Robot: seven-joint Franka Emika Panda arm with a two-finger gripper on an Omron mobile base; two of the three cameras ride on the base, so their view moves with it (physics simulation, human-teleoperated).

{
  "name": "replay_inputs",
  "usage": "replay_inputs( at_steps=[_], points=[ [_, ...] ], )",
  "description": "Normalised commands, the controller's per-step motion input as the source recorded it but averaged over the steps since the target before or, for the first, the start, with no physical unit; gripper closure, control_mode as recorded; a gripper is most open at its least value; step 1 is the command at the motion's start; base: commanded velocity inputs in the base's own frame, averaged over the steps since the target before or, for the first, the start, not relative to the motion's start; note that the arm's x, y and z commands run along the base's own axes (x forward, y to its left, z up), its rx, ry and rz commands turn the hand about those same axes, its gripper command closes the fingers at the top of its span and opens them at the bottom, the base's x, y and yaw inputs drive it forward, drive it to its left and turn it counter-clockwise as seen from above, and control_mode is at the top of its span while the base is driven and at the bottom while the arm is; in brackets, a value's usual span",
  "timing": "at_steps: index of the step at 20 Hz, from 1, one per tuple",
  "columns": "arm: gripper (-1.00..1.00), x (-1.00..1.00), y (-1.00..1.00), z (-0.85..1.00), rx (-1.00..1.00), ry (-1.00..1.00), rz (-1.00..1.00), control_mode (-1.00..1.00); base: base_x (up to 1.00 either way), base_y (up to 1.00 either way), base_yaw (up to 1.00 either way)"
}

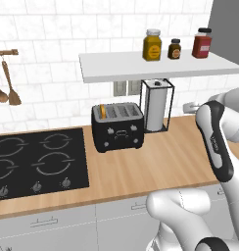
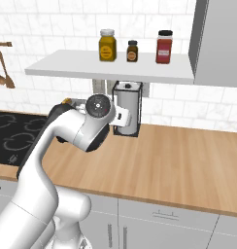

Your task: Start the toaster. Once the lever pops up, take the bread to the plate on the dining counter.

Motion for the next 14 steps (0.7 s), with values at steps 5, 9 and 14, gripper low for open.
replay_inputs(
  at_steps=[5, 9, 14],
  points=[
    [-1.00, 0.00, 0.00, 0.00, 0.00, 0.00, 0.00, -1.00, 0.00, 0.00, 0.00],
    [-1.00, 0.00, 0.00, 0.00, 0.00, 0.00, 0.00, -1.00, 0.00, 0.00, 0.00],
    [-1.00, 0.00, 0.00, 0.00, 0.00, 0.00, 0.00, -1.00, 0.00, 0.00, 0.00]
  ],
)
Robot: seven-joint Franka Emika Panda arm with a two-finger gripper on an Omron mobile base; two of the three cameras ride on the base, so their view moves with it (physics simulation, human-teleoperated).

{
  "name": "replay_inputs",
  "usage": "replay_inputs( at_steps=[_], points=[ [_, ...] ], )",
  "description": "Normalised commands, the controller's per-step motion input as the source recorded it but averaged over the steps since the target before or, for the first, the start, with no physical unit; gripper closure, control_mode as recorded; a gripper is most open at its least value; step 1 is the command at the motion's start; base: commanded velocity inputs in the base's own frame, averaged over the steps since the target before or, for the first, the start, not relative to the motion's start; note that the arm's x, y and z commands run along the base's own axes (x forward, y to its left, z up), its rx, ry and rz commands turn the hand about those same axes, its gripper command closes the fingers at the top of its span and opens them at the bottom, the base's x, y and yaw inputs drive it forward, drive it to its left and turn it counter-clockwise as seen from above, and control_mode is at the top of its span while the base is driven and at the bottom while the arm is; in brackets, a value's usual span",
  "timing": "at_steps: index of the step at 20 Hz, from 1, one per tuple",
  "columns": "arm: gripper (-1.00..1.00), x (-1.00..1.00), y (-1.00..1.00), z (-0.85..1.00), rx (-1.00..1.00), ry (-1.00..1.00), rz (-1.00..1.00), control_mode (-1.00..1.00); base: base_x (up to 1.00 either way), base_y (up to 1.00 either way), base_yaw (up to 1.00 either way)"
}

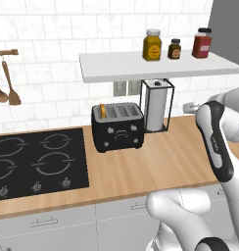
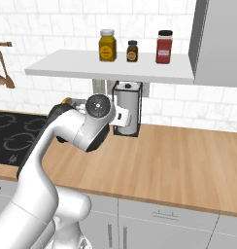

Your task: Start the toaster. Once the lever pops up, take the bread to the plate on the dining counter.

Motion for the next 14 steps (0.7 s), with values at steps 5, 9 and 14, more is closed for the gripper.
replay_inputs(
  at_steps=[5, 9, 14],
  points=[
    [-1.00, 0.00, 0.00, 0.00, 0.00, 0.00, 0.00, -1.00, 0.00, 0.00, 0.00],
    [-1.00, 0.00, 0.00, 0.00, 0.00, 0.00, 0.00, -1.00, 0.00, 0.00, 0.00],
    [-1.00, 0.00, 0.00, 0.00, 0.00, 0.00, 0.00, -1.00, 0.00, 0.00, 0.00]
  ],
)
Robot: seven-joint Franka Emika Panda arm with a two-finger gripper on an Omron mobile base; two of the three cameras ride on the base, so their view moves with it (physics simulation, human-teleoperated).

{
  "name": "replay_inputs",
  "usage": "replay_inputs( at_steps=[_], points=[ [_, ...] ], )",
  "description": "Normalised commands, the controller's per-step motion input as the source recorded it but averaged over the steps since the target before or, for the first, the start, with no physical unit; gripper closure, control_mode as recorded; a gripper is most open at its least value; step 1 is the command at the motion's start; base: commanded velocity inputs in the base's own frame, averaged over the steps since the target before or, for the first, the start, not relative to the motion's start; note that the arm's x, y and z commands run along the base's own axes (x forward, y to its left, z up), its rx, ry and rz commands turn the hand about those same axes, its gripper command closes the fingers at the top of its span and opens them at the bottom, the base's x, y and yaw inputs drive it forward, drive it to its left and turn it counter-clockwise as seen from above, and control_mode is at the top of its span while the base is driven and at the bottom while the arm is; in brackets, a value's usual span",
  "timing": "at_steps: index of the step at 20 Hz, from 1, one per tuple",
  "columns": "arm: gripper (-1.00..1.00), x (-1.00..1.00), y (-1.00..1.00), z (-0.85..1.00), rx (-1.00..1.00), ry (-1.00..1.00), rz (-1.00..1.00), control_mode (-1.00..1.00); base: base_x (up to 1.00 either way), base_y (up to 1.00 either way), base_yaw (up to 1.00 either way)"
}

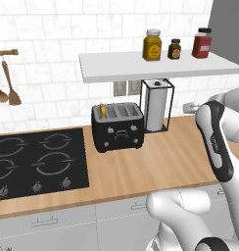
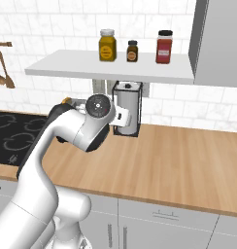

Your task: Start the toaster. Once the lever pops up, take the bread to the plate on the dining counter.

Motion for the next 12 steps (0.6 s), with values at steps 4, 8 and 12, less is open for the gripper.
replay_inputs(
  at_steps=[4, 8, 12],
  points=[
    [-1.00, 0.00, 0.00, 0.00, 0.00, 0.00, 0.00, -1.00, 0.00, 0.00, 0.00],
    [-1.00, 0.00, 0.04, 0.00, 0.00, 0.00, 0.00, -1.00, 0.00, 0.00, 0.00],
    [-1.00, 0.00, 0.63, -0.02, -0.11, 0.06, 0.04, -1.00, 0.00, 0.00, 0.00]
  ],
)
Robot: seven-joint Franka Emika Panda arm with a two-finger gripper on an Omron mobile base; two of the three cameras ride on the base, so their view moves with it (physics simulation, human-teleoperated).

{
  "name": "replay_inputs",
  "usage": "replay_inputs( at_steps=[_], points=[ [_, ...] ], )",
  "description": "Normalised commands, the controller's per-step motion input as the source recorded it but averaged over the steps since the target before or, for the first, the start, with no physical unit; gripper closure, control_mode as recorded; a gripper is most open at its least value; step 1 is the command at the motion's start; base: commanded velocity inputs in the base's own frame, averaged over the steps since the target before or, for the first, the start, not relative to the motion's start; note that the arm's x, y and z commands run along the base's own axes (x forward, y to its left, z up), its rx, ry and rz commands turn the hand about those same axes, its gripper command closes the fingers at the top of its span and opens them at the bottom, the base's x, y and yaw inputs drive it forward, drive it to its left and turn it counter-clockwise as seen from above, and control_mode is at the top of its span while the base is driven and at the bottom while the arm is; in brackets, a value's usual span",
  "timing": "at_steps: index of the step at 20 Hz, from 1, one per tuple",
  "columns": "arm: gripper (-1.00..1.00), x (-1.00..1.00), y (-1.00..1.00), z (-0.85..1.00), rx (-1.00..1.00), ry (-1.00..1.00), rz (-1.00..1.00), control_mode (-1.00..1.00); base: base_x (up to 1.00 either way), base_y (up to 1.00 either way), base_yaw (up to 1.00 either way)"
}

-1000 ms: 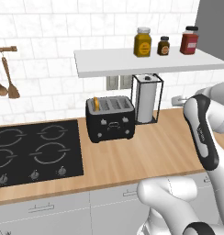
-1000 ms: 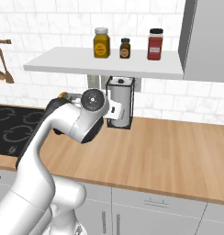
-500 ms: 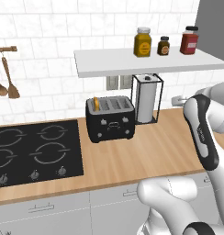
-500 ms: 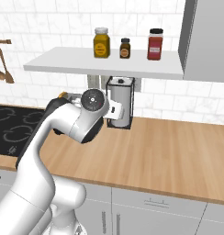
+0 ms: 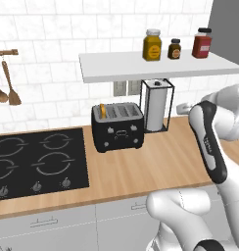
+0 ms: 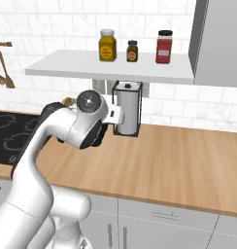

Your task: Start the toaster. Once the lever pops up, take the bread to the plate on the dining counter.

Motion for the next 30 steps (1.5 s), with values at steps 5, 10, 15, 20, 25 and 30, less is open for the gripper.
replay_inputs(
  at_steps=[5, 10, 15, 20, 25, 30],
  points=[
    [-1.00, 0.11, 0.99, -0.07, -0.20, 0.00, 0.00, -1.00, 0.00, 0.00, 0.00],
    [-1.00, 0.02, 0.76, 0.00, -0.12, 0.00, 0.01, -1.00, 0.00, 0.00, 0.00],
    [-1.00, 0.13, 0.42, -0.26, -0.04, 0.00, 0.02, -1.00, 0.00, 0.00, 0.00],
    [-1.00, 0.25, 0.40, -0.22, 0.00, -0.05, 0.12, -1.00, 0.00, 0.00, 0.00],
    [-1.00, 0.05, 0.32, 0.04, 0.06, -0.25, 0.25, -1.00, 0.00, 0.00, 0.00],
    [-1.00, 0.00, 0.21, 0.04, 0.06, -0.18, 0.17, -1.00, 0.00, 0.00, 0.00]
  ],
)
